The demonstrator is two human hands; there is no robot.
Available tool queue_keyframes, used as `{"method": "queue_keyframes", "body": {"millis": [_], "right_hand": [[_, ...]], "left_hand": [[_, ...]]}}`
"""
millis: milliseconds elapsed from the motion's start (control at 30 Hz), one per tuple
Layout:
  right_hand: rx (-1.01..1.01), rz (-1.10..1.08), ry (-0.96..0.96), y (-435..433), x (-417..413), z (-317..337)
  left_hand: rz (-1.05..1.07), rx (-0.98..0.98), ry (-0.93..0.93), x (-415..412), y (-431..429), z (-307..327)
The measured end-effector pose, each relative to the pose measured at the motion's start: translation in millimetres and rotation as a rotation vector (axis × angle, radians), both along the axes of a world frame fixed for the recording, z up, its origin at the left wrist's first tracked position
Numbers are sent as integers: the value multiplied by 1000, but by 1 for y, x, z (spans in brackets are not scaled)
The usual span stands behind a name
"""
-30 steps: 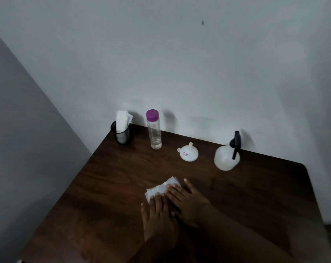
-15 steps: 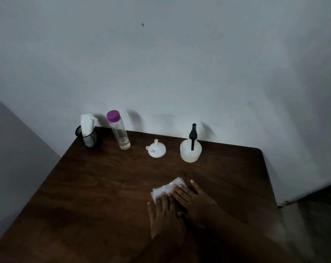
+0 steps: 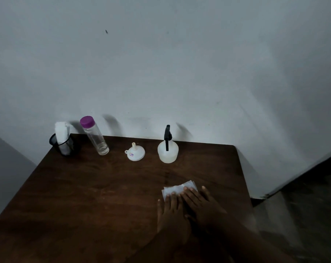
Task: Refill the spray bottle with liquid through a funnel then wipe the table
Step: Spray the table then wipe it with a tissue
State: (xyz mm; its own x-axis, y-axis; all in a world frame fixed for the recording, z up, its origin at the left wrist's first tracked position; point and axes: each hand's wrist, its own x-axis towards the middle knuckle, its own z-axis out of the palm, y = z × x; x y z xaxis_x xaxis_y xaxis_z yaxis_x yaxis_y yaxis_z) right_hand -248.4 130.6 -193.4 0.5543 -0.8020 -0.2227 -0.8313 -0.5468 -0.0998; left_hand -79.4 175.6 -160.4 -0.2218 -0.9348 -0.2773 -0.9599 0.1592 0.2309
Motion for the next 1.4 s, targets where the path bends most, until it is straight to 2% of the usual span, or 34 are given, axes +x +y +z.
{"method": "queue_keyframes", "body": {"millis": [167,300,433,567,767,1067,1267,1400], "right_hand": [[18,-150,-25,21,-15,4],[-43,-231,-44,39,-8,-5],[-73,-388,-51,56,21,-12],[-144,-439,-52,69,46,-9],[-77,-488,-38,73,94,-13],[-10,-470,-47,62,179,-21],[-29,-415,-142,52,244,-7],[53,-431,-179,44,288,1]], "left_hand": [[-109,-17,-30,-8,-7,0],[-218,-9,-51,0,-9,-4],[-340,23,-80,19,-11,-1],[-428,67,-100,43,-21,2],[-495,33,-111,85,-26,-2],[-463,62,-127,165,-28,1],[-397,61,-124,228,-29,2],[-373,27,-140,268,-30,3]]}}
